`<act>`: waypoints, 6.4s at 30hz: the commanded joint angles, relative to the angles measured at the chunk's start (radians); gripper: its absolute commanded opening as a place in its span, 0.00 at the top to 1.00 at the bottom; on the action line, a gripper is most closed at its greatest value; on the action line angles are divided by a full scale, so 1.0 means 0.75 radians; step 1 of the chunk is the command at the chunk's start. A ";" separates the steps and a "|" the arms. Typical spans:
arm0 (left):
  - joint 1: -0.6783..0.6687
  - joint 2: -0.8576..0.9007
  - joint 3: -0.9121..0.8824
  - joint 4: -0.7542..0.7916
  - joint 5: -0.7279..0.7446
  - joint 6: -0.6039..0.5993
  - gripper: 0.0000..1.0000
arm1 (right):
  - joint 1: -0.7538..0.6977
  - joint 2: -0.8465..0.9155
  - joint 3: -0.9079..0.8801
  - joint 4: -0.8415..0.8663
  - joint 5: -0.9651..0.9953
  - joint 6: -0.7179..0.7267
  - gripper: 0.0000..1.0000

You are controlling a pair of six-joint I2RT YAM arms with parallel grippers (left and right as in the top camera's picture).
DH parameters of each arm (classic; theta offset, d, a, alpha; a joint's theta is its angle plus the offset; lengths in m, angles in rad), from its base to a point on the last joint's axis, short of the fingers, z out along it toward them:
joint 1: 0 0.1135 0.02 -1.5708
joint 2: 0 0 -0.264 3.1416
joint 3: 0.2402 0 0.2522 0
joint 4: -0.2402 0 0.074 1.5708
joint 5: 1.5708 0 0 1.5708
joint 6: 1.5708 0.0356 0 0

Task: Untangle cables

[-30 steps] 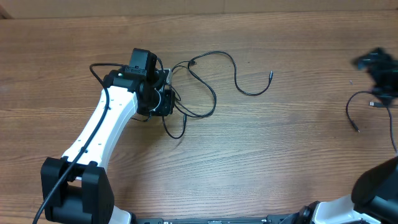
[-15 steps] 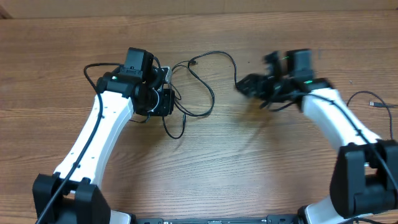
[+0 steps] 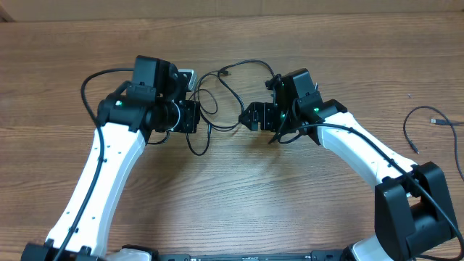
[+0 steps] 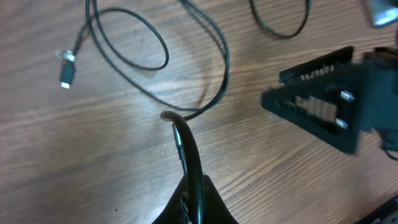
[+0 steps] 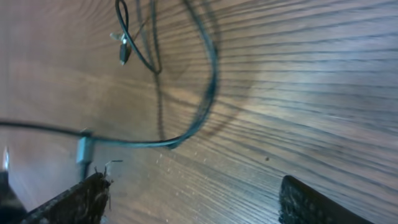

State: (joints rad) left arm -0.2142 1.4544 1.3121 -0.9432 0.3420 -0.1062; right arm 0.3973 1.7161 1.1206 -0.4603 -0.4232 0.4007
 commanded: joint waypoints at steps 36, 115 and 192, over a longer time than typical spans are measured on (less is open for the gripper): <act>0.026 -0.162 0.035 0.189 -0.131 -0.627 0.96 | 0.329 0.029 -0.391 0.852 0.382 0.323 0.02; 0.277 0.237 0.036 0.392 0.125 0.027 0.96 | -0.472 -0.615 0.114 0.255 0.266 -0.337 0.96; -0.265 0.763 0.177 0.712 -0.150 0.226 0.96 | -0.467 -0.175 0.097 -0.390 0.071 -0.252 0.00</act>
State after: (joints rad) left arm -0.4290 2.0724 1.4334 -0.4038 0.2096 0.0803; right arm 0.0456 1.5867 1.2354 -0.7570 -0.1253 0.2096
